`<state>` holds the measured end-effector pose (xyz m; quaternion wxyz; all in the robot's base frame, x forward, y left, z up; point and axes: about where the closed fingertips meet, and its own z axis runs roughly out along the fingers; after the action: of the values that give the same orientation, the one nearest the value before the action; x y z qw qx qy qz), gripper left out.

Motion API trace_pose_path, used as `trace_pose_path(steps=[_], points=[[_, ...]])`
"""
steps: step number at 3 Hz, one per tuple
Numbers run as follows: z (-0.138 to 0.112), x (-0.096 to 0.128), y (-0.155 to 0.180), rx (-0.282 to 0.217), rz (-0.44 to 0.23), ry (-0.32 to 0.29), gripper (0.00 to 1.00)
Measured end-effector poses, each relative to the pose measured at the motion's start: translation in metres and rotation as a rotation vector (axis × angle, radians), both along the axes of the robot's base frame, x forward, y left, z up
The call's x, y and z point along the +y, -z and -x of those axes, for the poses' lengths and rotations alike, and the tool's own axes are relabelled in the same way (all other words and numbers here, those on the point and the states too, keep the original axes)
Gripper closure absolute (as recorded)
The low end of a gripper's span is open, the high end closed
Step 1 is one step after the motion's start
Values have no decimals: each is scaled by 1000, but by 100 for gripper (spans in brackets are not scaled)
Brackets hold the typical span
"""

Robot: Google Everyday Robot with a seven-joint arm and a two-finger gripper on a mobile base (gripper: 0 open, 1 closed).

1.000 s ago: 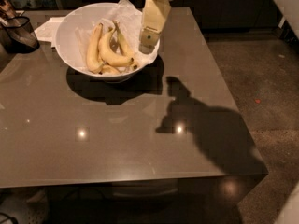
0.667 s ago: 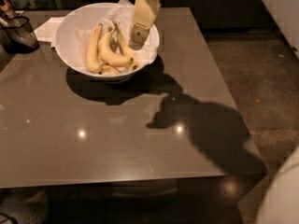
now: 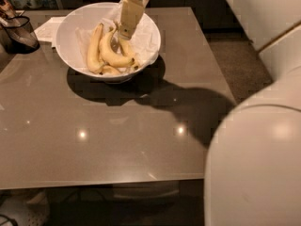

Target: Pick banana from white bowl

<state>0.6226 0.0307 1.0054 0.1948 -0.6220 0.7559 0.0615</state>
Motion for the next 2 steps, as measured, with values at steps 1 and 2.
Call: trace_pose_path(steps=[1, 2], points=[[-14, 12, 12, 38, -10, 7, 65], [-25, 25, 28, 86, -27, 13, 70]])
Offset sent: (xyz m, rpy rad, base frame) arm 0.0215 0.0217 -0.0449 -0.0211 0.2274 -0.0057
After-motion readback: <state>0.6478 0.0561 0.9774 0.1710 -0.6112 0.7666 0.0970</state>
